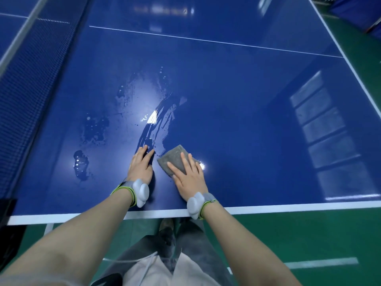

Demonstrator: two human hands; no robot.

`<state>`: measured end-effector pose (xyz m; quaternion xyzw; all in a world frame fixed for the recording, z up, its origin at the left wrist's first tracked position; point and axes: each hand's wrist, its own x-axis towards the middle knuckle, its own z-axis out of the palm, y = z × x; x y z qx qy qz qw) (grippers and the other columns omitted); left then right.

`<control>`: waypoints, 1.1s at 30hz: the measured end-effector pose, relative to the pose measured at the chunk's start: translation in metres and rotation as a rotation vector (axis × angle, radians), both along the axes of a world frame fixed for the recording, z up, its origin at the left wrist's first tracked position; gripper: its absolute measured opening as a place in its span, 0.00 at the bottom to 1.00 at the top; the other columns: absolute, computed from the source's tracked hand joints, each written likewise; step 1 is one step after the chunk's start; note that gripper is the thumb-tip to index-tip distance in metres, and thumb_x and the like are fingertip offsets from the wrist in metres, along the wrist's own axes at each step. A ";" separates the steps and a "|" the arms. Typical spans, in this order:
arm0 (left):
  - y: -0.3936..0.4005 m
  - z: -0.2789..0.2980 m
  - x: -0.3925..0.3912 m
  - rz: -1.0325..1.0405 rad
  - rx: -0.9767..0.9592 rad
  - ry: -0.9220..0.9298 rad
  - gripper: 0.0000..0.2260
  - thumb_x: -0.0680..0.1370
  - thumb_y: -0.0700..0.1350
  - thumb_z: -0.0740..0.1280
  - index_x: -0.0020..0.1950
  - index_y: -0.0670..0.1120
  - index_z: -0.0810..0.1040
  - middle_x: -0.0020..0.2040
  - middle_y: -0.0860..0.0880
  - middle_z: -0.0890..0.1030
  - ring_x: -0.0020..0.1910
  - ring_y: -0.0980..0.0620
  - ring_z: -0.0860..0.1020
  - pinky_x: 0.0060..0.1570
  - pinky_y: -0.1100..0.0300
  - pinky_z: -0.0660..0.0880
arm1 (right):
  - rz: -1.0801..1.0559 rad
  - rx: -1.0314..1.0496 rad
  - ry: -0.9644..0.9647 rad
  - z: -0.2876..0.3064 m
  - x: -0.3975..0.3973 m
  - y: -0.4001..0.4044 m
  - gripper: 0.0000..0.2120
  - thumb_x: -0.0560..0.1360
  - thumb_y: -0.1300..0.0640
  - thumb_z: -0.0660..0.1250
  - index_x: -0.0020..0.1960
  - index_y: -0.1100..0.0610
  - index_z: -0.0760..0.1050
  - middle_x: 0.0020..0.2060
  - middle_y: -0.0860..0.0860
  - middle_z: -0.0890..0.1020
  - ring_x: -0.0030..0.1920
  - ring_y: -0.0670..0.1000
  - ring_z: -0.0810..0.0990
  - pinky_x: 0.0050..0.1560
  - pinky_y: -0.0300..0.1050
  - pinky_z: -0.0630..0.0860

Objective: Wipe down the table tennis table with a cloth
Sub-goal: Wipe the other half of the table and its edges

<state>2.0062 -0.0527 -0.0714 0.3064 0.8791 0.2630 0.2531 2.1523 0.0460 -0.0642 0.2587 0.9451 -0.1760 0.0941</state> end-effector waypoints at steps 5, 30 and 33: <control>-0.008 0.001 0.004 -0.013 -0.022 0.014 0.25 0.78 0.33 0.54 0.74 0.47 0.60 0.77 0.49 0.52 0.76 0.51 0.46 0.71 0.63 0.39 | -0.207 -0.022 -0.045 0.001 0.034 0.020 0.36 0.69 0.40 0.30 0.74 0.39 0.57 0.77 0.51 0.48 0.77 0.53 0.45 0.73 0.48 0.44; -0.044 0.009 0.079 0.094 -0.070 -0.030 0.25 0.78 0.33 0.53 0.75 0.47 0.58 0.77 0.50 0.50 0.76 0.53 0.44 0.71 0.62 0.36 | -0.325 0.052 -0.060 -0.004 0.075 -0.035 0.23 0.75 0.46 0.51 0.65 0.42 0.74 0.67 0.57 0.73 0.66 0.62 0.73 0.59 0.59 0.73; -0.051 0.006 0.091 0.111 -0.071 -0.016 0.26 0.77 0.33 0.54 0.74 0.47 0.59 0.77 0.50 0.50 0.76 0.53 0.44 0.71 0.62 0.37 | -0.178 -0.045 -0.110 0.004 0.076 -0.056 0.23 0.73 0.46 0.51 0.62 0.40 0.76 0.65 0.55 0.76 0.64 0.60 0.75 0.57 0.57 0.75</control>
